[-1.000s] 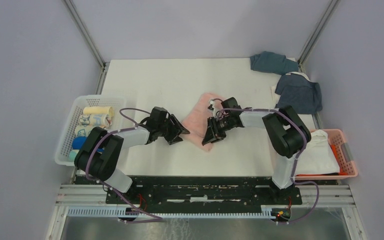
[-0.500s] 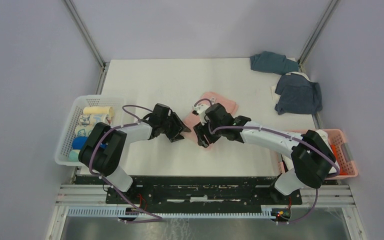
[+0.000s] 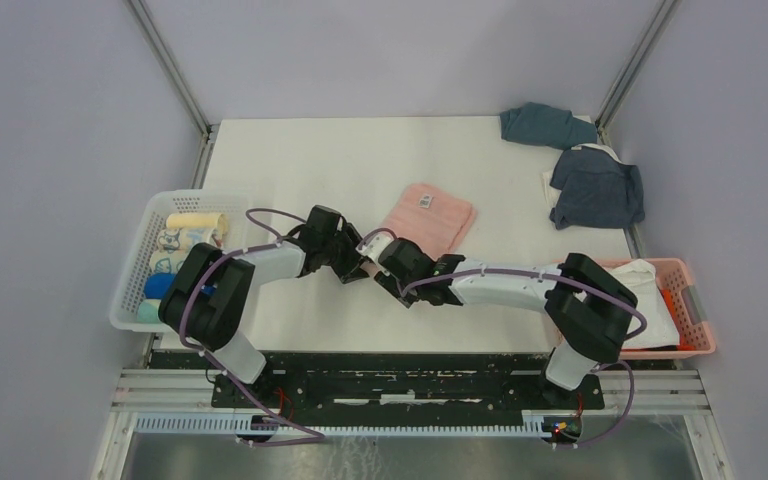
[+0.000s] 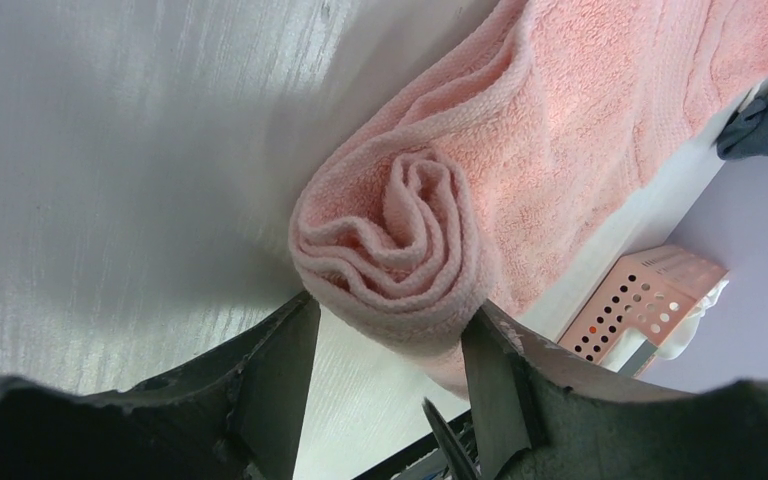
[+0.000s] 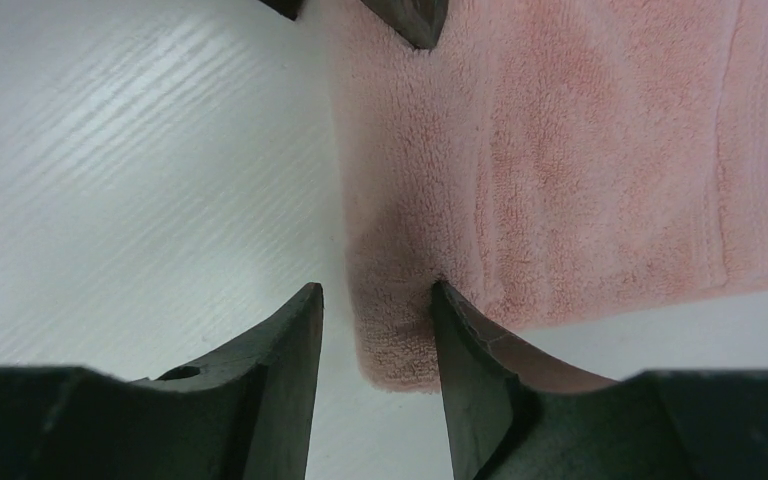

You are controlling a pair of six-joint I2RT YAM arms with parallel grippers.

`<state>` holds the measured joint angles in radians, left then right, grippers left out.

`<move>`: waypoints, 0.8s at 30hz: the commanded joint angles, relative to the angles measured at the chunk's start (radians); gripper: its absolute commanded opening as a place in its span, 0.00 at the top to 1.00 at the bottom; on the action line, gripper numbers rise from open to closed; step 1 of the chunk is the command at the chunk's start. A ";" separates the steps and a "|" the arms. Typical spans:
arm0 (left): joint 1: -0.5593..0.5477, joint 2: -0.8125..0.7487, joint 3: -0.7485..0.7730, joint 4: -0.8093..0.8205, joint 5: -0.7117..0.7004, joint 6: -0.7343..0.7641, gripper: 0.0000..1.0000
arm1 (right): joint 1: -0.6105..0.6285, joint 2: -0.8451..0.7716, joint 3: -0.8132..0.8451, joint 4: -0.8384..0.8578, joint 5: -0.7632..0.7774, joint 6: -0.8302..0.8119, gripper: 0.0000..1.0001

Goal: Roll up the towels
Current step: Roll the towel at the center of the board.

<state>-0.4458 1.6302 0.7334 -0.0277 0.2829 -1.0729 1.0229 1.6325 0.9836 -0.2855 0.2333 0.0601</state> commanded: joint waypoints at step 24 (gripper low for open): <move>0.034 0.114 0.044 -0.163 -0.126 0.128 0.32 | -0.026 0.320 0.139 -0.210 0.060 0.027 0.63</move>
<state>-0.4446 1.7065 0.8314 -0.0616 0.2874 -1.0519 1.0119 1.8618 1.1187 -0.3462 0.4561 0.0509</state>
